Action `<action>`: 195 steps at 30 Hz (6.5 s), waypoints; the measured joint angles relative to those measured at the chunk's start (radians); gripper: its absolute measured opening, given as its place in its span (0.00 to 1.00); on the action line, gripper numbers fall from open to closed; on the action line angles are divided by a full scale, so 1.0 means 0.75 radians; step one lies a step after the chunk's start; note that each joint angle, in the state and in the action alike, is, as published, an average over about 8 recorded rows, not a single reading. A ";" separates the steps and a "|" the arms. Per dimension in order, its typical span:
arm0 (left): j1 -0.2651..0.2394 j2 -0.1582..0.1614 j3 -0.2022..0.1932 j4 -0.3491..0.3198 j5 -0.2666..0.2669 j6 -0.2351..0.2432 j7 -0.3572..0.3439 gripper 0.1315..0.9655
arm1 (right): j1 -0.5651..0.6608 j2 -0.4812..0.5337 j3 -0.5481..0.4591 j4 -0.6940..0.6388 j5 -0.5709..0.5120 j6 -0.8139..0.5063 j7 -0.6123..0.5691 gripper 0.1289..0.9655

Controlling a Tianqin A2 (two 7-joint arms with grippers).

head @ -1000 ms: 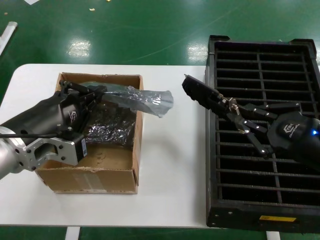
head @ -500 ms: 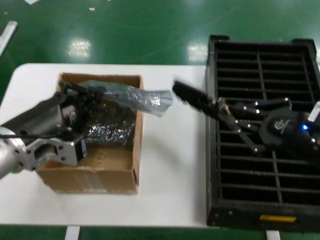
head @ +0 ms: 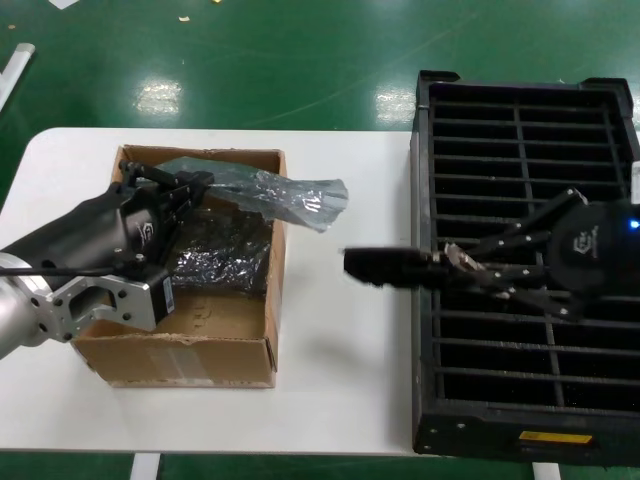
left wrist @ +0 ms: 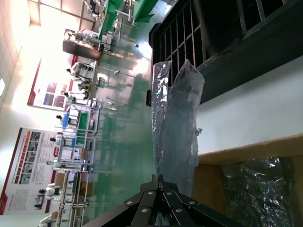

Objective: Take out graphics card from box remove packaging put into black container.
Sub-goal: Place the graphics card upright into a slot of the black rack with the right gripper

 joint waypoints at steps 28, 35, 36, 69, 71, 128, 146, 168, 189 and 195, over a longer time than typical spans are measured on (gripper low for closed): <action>0.000 0.000 0.000 0.000 0.000 0.000 0.000 0.01 | 0.313 0.028 -0.213 -0.173 0.013 -0.320 -0.148 0.07; 0.000 0.000 0.000 0.000 0.000 0.000 0.000 0.01 | 0.618 0.126 -0.597 -0.237 0.215 -0.403 -0.209 0.07; 0.000 0.000 0.000 0.000 0.000 0.000 0.000 0.01 | 0.657 0.134 -0.654 -0.247 0.246 -0.407 -0.215 0.07; 0.000 0.000 0.000 0.000 0.000 0.000 0.000 0.01 | 0.811 0.016 -0.957 -0.712 0.343 -0.421 0.031 0.07; 0.000 0.000 0.000 0.000 0.000 0.000 0.000 0.01 | 0.807 0.015 -0.957 -0.715 0.316 -0.421 0.032 0.07; 0.000 0.000 0.000 0.000 0.000 0.000 0.000 0.01 | 0.811 -0.229 -0.958 -0.792 -0.087 -0.421 -0.136 0.07; 0.000 0.000 0.000 0.000 0.000 0.000 0.000 0.01 | 0.788 -0.239 -0.958 -0.724 -0.018 -0.421 -0.062 0.07; 0.000 0.000 0.000 0.000 0.000 0.000 0.000 0.01 | 0.759 -0.358 -0.958 -0.899 -0.113 -0.421 -0.152 0.07; 0.000 0.000 0.000 0.000 0.000 0.000 0.000 0.01 | 0.759 -0.376 -0.958 -0.937 -0.065 -0.421 -0.200 0.17; 0.000 0.000 0.000 0.000 0.000 0.000 0.000 0.01 | 0.763 -0.335 -0.956 -0.891 -0.017 -0.421 -0.178 0.28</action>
